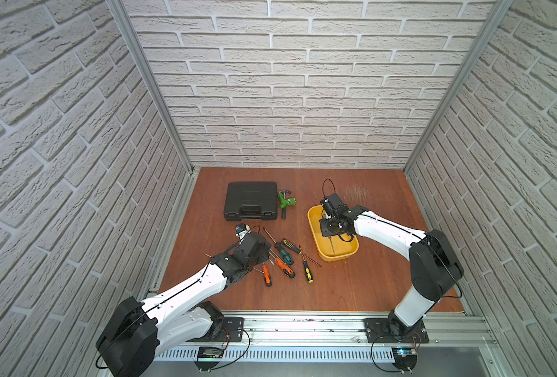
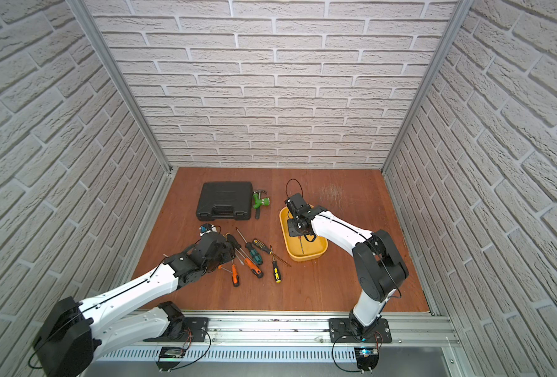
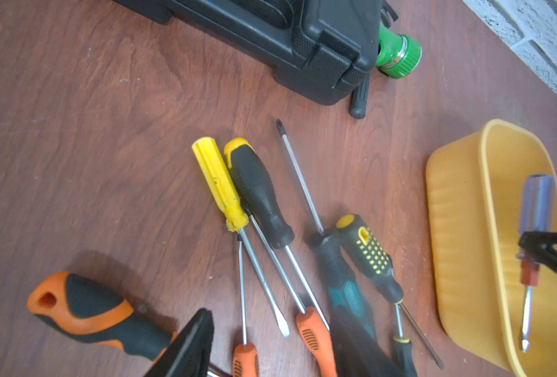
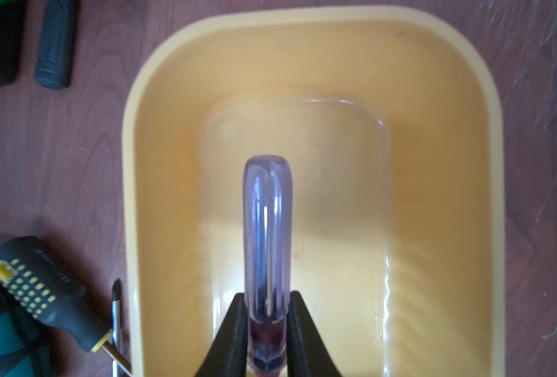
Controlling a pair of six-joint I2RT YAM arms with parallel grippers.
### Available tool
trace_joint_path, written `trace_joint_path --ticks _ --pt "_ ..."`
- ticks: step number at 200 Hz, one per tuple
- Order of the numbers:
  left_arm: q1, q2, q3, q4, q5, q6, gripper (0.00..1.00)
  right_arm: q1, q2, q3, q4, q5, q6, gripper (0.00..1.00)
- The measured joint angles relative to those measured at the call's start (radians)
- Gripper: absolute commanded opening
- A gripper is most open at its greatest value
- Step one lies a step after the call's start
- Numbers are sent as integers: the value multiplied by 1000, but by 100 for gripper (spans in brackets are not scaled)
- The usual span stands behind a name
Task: Put the screwdriver on the desktop into the storage box
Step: Place the screwdriver in the storage box, then pick up the screwdriver from the center of the board.
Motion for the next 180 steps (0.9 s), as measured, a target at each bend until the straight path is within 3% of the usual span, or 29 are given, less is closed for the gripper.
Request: trace_joint_path --ticks 14,68,98,141,180 --pt "0 1 0 3 2 0 62 0 19 -3 14 -3 -8 5" --pt "0 22 0 8 8 0 62 9 42 -3 62 -24 -18 38" --pt "0 27 0 17 13 0 62 12 42 -3 68 -23 -23 48" --pt "0 29 0 25 17 0 62 17 22 -6 61 1 -22 45" --pt "0 34 0 26 14 -2 62 96 -172 -90 64 1 17 34"
